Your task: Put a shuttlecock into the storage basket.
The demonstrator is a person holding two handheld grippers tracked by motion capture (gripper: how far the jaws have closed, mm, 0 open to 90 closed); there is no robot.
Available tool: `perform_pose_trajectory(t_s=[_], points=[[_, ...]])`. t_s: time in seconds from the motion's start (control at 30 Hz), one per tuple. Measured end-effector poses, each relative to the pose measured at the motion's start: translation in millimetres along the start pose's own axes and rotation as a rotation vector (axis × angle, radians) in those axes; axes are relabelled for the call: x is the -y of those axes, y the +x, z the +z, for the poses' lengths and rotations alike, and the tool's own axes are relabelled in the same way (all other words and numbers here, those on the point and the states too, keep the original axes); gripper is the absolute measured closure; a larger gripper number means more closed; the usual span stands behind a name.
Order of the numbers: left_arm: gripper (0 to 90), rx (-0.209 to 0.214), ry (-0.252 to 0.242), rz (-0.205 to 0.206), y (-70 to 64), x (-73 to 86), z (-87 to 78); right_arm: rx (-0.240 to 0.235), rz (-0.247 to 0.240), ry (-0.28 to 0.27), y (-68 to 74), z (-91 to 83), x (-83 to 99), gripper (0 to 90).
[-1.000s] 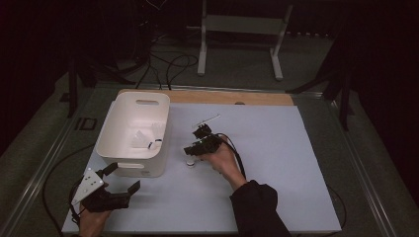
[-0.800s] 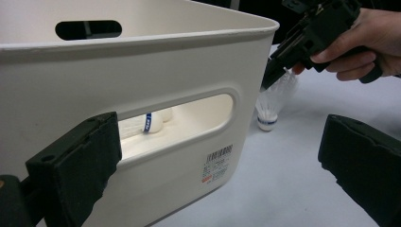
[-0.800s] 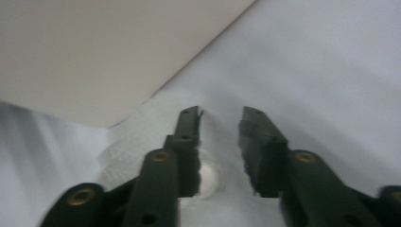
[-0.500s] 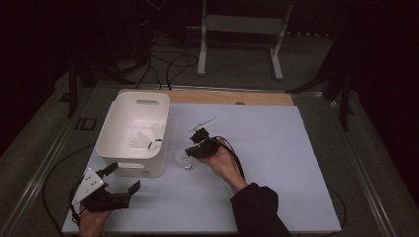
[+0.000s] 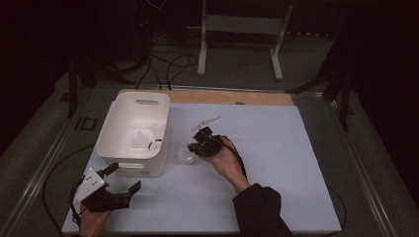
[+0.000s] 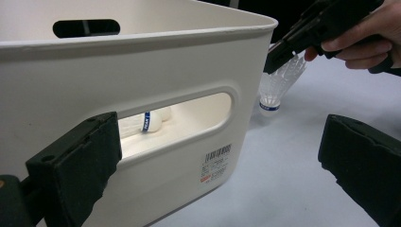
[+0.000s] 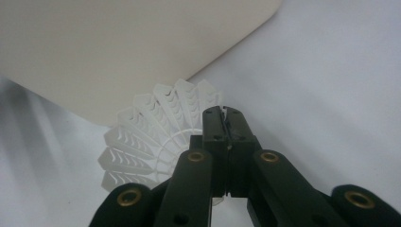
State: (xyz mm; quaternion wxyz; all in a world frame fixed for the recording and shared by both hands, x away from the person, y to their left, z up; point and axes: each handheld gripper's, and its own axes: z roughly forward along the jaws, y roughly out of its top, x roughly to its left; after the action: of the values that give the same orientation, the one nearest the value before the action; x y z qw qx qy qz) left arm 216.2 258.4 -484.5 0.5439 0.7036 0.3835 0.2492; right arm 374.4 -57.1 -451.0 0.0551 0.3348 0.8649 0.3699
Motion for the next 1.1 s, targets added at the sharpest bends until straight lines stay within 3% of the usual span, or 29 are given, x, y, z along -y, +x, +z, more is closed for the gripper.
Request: perform_pose_trajectory(t_s=[1.1], points=[[1.0,0.001,0.004,0.002,-0.7,0.2,0.6,0.021,-0.013,-0.08,-2.1,-15.0,-6.7,88.9]])
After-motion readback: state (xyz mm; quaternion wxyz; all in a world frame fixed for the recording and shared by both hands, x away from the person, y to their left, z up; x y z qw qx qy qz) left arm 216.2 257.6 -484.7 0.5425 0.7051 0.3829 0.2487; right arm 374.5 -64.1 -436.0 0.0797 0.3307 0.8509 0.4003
